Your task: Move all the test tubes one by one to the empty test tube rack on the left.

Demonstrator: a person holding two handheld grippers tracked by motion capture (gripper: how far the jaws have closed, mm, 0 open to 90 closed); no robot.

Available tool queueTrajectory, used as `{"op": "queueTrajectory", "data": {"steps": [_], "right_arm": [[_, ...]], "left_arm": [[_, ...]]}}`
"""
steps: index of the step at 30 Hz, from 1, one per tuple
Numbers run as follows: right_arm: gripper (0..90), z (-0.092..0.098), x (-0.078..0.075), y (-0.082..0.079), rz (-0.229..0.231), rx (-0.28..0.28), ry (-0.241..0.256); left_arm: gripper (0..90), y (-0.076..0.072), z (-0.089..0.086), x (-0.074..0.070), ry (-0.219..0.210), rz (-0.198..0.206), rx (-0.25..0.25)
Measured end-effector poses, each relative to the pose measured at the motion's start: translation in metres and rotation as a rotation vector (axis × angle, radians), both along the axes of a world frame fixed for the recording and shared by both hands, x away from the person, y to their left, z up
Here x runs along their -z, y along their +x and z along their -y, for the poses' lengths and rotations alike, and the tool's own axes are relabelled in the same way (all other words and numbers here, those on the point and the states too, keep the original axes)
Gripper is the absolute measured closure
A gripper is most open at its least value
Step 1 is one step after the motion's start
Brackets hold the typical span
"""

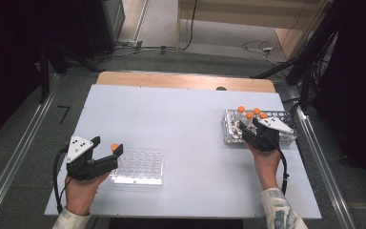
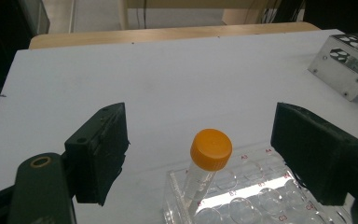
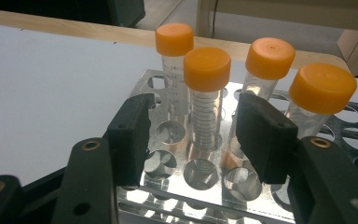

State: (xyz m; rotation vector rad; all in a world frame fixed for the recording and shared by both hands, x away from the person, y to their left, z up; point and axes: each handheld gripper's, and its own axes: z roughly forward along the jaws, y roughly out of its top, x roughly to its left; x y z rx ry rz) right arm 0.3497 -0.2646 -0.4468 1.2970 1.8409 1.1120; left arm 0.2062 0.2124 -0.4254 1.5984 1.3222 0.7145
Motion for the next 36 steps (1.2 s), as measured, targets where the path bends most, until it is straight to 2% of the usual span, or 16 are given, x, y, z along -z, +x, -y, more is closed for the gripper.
{"op": "queueTrajectory", "data": {"steps": [6, 12, 15, 18, 36], "right_arm": [[50.3, 0.000, 0.003, 0.005, -0.004, 0.008, 0.001], [60.1, 0.000, 0.006, 0.009, -0.001, 0.016, -0.006], [69.7, 0.000, 0.008, 0.011, -0.007, 0.020, -0.020], [71.1, 0.001, 0.007, 0.011, 0.001, 0.024, -0.023], [71.2, 0.001, -0.027, -0.010, 0.159, 0.029, 0.004]], "left_arm": [[19.3, 0.000, 0.000, 0.000, -0.002, -0.002, 0.002], [19.3, 0.000, 0.000, 0.000, -0.009, -0.005, 0.008], [19.4, 0.001, 0.000, 0.000, -0.021, -0.008, 0.011], [19.4, 0.000, 0.000, 0.000, -0.025, -0.006, 0.011], [19.4, 0.000, 0.000, 0.000, -0.024, 0.002, 0.007]]}}
